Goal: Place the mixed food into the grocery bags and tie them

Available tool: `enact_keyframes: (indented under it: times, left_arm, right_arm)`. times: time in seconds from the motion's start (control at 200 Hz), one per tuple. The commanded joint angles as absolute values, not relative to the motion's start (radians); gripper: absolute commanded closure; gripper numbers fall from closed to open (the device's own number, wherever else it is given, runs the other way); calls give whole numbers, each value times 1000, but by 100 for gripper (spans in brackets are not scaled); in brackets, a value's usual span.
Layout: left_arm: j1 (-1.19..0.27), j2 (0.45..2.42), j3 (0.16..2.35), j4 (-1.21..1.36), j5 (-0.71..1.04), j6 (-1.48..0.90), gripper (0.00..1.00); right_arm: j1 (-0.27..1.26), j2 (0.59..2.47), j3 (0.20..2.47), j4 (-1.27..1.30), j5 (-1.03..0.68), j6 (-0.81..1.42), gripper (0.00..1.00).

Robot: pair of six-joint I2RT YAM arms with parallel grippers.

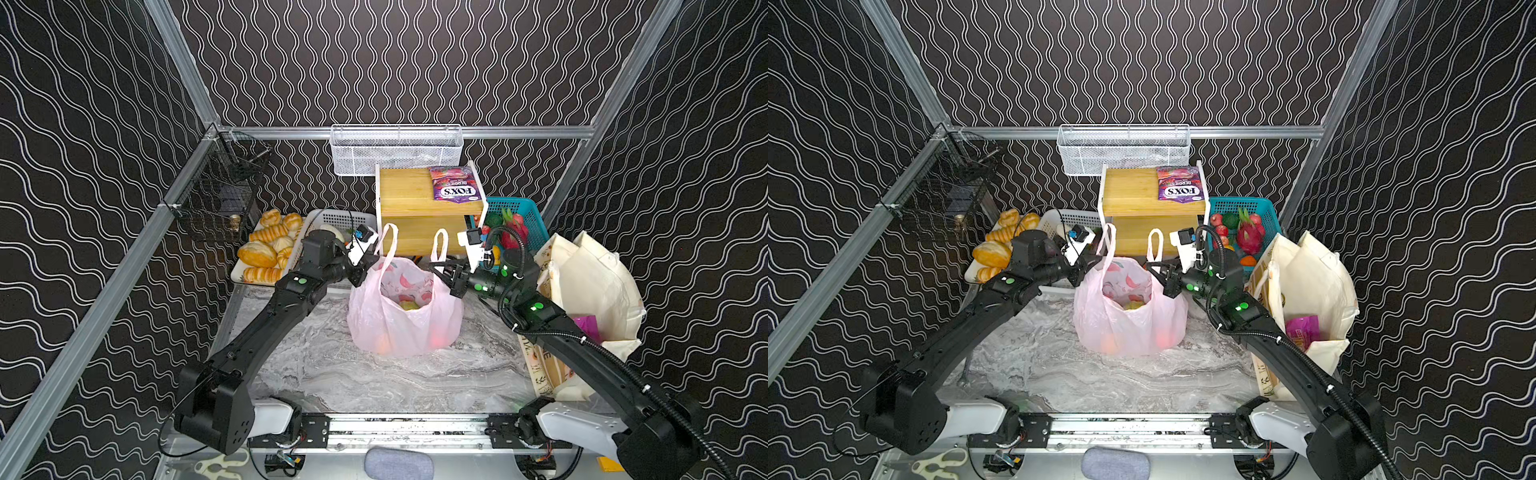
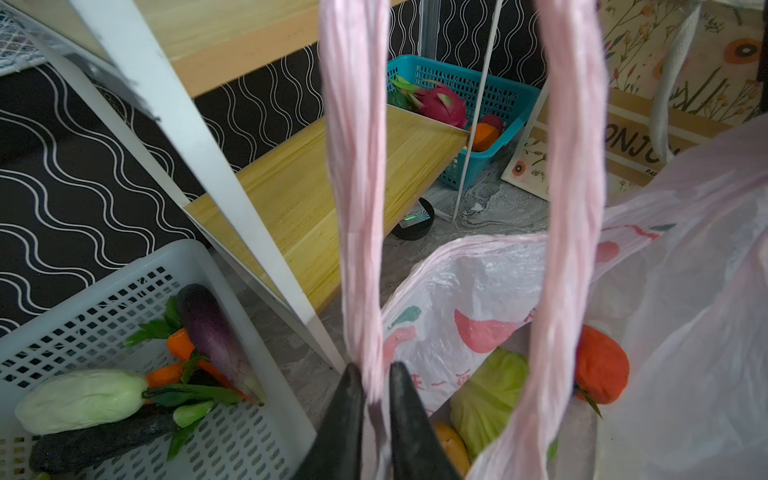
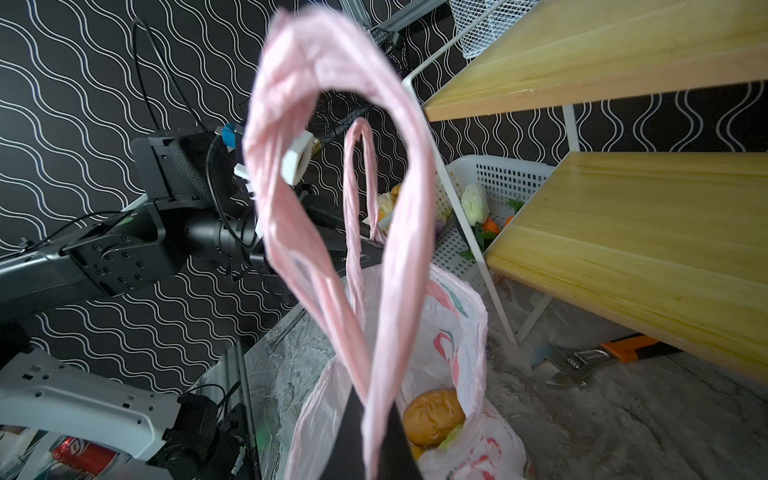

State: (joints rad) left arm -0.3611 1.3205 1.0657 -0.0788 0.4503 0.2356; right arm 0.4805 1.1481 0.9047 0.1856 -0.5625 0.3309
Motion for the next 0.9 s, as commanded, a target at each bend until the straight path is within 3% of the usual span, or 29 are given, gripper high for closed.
enact_keyframes:
  times: [0.0, 0.29, 0.35, 0.536, 0.896]
  left_arm:
    - [-363, 1300, 1064, -81, 476, 223, 53]
    - [-348, 1218, 1043, -67, 492, 246, 7]
    - [-328, 1218, 1046, -70, 537, 257, 2]
    - [-284, 1266, 1083, -102, 685, 269, 1]
    - [-310, 1377, 1120, -60, 604, 248, 1]
  right_arm:
    - [481, 1150, 908, 218, -572, 333, 100]
    - [481, 1145, 904, 224, -572, 342, 100]
    - [481, 1144, 904, 221, -573, 340, 100]
    - [482, 1143, 904, 221, -576, 342, 100]
    - [482, 1136, 899, 227, -578, 343, 100]
